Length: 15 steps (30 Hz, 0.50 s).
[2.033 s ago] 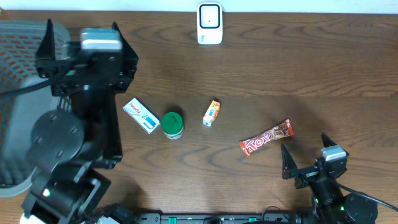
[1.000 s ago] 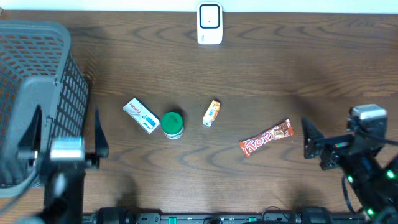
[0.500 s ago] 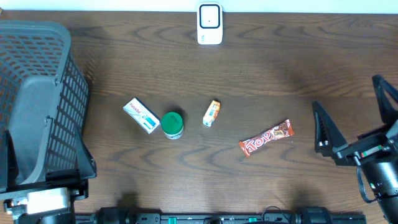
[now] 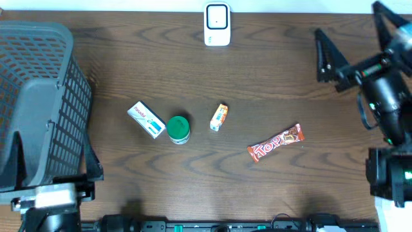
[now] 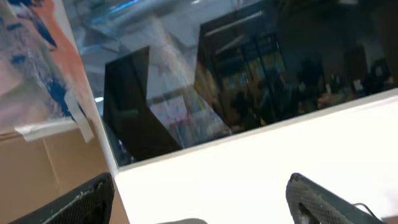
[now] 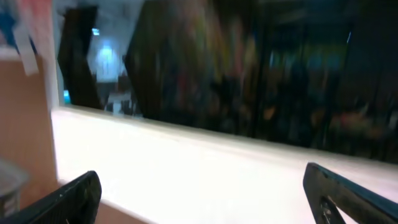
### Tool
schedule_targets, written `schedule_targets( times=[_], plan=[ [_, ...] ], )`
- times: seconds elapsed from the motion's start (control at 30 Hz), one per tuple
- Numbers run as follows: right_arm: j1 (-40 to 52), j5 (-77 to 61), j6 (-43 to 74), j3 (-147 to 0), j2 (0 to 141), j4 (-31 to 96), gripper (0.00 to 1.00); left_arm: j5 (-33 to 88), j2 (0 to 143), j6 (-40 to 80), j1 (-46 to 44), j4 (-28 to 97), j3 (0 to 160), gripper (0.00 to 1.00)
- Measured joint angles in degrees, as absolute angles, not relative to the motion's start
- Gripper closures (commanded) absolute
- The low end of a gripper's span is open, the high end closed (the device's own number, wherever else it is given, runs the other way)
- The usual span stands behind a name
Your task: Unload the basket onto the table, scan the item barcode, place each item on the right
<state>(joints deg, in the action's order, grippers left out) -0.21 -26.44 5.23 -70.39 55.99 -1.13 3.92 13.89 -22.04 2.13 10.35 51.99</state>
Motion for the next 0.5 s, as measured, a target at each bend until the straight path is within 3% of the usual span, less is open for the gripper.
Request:
schedule_targets(
  times=[0.5],
  plan=[
    [5.9, -22.3, -22.4, -70.2, 58.3, 29.9, 0.01, 3.9, 14.2, -22.0, 2.1, 33.9, 52.0, 0.14]
  ],
)
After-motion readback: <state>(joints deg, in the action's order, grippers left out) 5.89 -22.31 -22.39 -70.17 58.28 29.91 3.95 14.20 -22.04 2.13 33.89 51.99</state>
